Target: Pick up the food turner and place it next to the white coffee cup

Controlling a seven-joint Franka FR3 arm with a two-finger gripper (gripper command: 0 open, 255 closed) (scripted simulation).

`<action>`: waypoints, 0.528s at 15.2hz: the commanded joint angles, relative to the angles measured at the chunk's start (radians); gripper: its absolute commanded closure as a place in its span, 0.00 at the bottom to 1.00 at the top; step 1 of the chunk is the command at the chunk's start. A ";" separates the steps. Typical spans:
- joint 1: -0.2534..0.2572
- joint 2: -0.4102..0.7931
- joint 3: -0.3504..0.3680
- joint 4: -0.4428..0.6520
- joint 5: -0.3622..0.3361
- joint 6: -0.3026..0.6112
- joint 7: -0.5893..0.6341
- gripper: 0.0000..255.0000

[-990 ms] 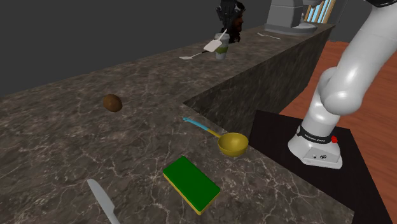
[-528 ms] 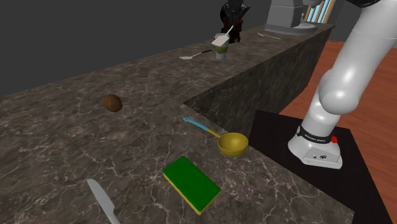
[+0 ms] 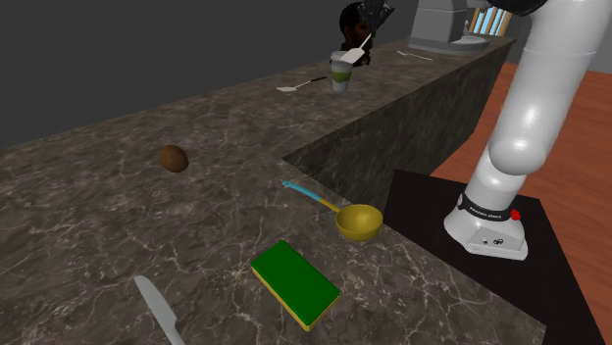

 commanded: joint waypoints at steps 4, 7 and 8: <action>-0.097 0.147 -0.053 0.176 0.074 -0.038 -0.137 1.00; -0.177 0.257 -0.072 0.321 0.131 -0.081 -0.213 1.00; -0.209 0.299 -0.075 0.380 0.152 -0.100 -0.236 1.00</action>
